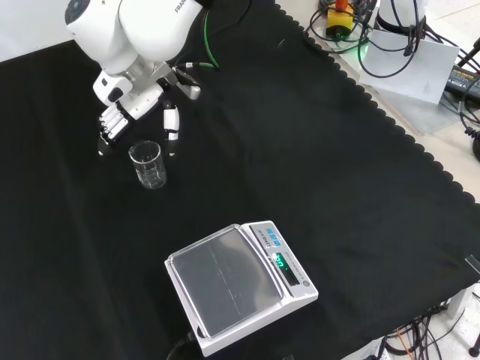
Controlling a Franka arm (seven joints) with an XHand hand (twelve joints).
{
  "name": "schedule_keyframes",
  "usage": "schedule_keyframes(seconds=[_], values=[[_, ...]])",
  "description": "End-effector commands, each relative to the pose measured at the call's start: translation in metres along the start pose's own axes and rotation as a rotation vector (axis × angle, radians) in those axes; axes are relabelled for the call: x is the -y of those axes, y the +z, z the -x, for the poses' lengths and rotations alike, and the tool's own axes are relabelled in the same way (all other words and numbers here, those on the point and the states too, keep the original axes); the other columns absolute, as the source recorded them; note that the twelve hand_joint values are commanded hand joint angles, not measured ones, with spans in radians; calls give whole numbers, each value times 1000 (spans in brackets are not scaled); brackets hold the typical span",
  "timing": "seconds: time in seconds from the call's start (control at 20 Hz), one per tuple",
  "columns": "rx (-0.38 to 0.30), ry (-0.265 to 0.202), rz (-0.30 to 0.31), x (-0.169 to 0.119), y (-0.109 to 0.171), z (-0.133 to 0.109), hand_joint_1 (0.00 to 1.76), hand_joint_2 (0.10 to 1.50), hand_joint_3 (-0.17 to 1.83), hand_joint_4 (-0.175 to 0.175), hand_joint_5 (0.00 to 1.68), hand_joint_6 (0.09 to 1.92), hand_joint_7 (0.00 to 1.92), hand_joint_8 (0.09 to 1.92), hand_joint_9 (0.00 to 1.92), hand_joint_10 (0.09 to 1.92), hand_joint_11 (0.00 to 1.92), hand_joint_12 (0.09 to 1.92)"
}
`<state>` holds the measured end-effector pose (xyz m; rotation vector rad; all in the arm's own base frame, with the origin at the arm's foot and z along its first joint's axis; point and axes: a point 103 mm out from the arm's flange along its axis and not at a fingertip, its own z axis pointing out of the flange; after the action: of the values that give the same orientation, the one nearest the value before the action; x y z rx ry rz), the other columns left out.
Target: Pick up the beaker.
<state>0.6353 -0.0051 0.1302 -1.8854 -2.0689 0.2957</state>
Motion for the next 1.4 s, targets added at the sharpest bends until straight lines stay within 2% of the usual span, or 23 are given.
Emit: schedule_keyframes(seconds=[0.05,0.25,0.9,1.0,1.1,1.2,1.3,1.35,1.4], values=[[5,8,-20,-10,10,-1,663,783,87,34,0,87,0,479,0,872,0,1056],[4,25,-36,-16,17,0,663,783,87,34,0,87,0,477,0,870,0,1053],[13,12,-68,-25,39,-1,699,796,93,35,0,87,0,481,0,864,0,1043],[21,11,-63,-26,40,-2,775,813,113,38,19,87,0,524,34,879,0,1139],[23,10,-54,-27,41,-3,855,801,202,41,71,87,8,633,122,889,0,1319],[29,9,-32,-27,41,-4,920,730,412,38,154,87,87,730,243,888,34,1464],[16,3,-21,-28,44,-6,973,680,575,29,265,87,236,815,382,889,177,1469],[14,-1,-18,-29,44,-6,996,673,628,25,313,179,319,858,465,887,281,1437],[1,-5,-16,-28,45,-4,1021,676,666,19,317,481,393,904,556,889,407,1392]])
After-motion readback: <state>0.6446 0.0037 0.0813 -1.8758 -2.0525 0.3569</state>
